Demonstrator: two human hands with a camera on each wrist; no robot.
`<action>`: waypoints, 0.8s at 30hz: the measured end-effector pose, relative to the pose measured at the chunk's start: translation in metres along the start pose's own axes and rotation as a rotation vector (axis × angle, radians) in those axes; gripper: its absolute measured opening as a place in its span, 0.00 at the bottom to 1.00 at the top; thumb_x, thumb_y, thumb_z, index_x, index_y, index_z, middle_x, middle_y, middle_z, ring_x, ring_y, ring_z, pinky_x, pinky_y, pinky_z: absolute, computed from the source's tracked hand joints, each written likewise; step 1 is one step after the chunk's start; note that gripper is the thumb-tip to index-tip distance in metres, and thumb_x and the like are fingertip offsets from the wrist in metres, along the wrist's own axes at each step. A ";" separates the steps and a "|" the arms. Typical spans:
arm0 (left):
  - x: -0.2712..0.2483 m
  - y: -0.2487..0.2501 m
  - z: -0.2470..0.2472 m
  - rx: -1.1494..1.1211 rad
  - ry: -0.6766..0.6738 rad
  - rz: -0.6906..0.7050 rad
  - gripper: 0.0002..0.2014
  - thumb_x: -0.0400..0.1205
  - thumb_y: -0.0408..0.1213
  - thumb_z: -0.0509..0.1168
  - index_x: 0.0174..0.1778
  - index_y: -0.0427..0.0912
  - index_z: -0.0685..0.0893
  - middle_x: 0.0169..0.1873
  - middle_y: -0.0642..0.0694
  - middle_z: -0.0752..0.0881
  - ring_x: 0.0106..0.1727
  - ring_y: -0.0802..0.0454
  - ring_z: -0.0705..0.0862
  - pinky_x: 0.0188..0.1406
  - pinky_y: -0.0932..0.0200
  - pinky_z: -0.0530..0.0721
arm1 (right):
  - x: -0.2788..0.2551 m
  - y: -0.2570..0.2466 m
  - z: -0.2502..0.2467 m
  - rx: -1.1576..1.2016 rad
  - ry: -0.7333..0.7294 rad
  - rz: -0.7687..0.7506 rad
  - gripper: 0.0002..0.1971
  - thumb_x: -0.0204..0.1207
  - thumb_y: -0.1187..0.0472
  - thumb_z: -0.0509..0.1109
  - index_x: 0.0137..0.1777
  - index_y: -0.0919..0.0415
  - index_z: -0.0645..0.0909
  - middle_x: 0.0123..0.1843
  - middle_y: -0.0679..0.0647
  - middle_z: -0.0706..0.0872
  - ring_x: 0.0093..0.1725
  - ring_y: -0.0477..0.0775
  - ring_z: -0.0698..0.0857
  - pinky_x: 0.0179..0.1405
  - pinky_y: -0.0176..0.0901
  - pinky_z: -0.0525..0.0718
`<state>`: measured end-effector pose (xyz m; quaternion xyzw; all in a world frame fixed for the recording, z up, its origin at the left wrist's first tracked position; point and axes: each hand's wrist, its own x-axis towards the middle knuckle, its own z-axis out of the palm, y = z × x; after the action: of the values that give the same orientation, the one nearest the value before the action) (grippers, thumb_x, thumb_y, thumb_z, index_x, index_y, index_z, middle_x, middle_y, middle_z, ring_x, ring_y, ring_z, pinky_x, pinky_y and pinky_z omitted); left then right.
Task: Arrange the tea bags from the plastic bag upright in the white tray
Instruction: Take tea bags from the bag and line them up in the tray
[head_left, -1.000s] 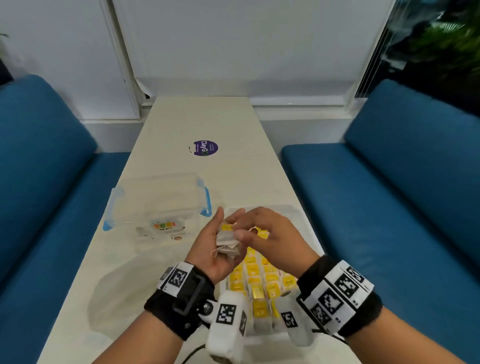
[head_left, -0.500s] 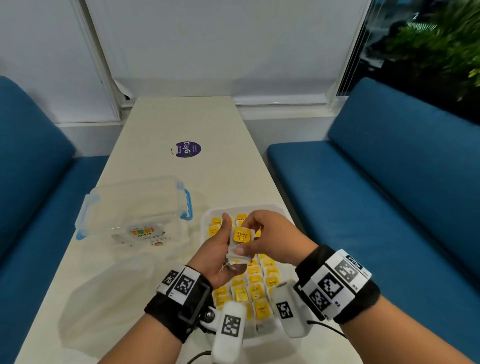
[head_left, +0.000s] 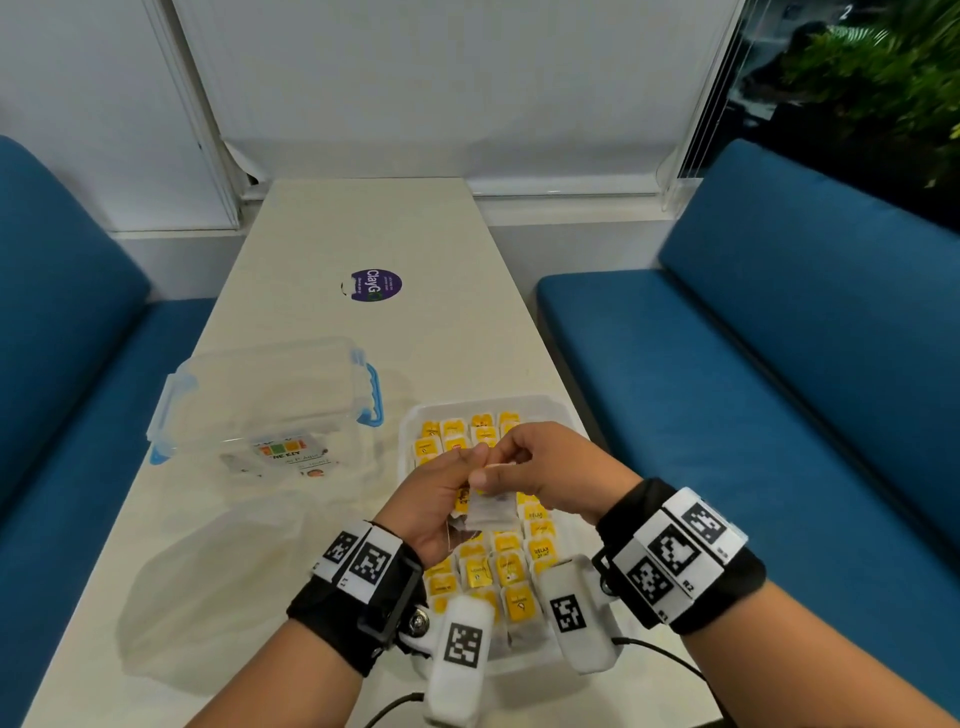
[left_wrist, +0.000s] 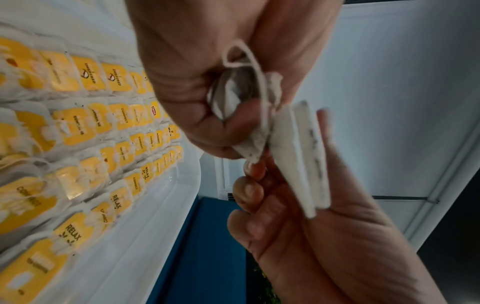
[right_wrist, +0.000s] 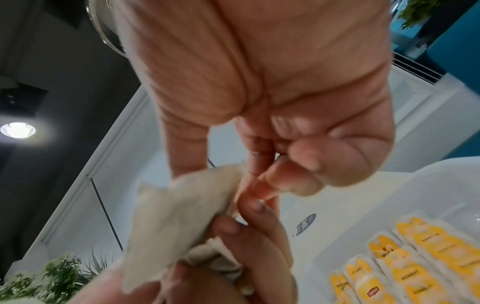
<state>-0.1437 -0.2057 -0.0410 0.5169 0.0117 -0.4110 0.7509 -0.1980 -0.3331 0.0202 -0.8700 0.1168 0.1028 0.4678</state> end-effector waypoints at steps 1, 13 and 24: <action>0.001 -0.001 0.000 0.012 0.015 -0.003 0.09 0.81 0.42 0.62 0.40 0.42 0.81 0.24 0.49 0.83 0.21 0.56 0.81 0.18 0.67 0.75 | 0.000 0.002 0.001 0.003 0.002 0.003 0.10 0.69 0.55 0.78 0.38 0.56 0.79 0.27 0.44 0.73 0.22 0.38 0.71 0.18 0.23 0.66; 0.007 -0.008 -0.019 -0.091 0.212 -0.115 0.04 0.80 0.36 0.66 0.46 0.39 0.81 0.32 0.42 0.81 0.17 0.55 0.77 0.12 0.71 0.68 | -0.006 0.020 -0.017 -0.081 0.242 -0.037 0.10 0.79 0.61 0.67 0.37 0.52 0.72 0.30 0.48 0.81 0.26 0.40 0.77 0.24 0.27 0.72; 0.000 -0.008 -0.026 -0.255 0.172 -0.163 0.10 0.83 0.40 0.60 0.43 0.36 0.79 0.35 0.40 0.80 0.16 0.54 0.79 0.12 0.72 0.72 | -0.006 0.053 -0.015 -0.318 0.155 0.140 0.04 0.74 0.61 0.73 0.42 0.53 0.81 0.36 0.42 0.80 0.39 0.43 0.78 0.34 0.29 0.74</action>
<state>-0.1388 -0.1864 -0.0591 0.4482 0.1698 -0.4197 0.7708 -0.2186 -0.3735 -0.0122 -0.9282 0.1949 0.0849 0.3055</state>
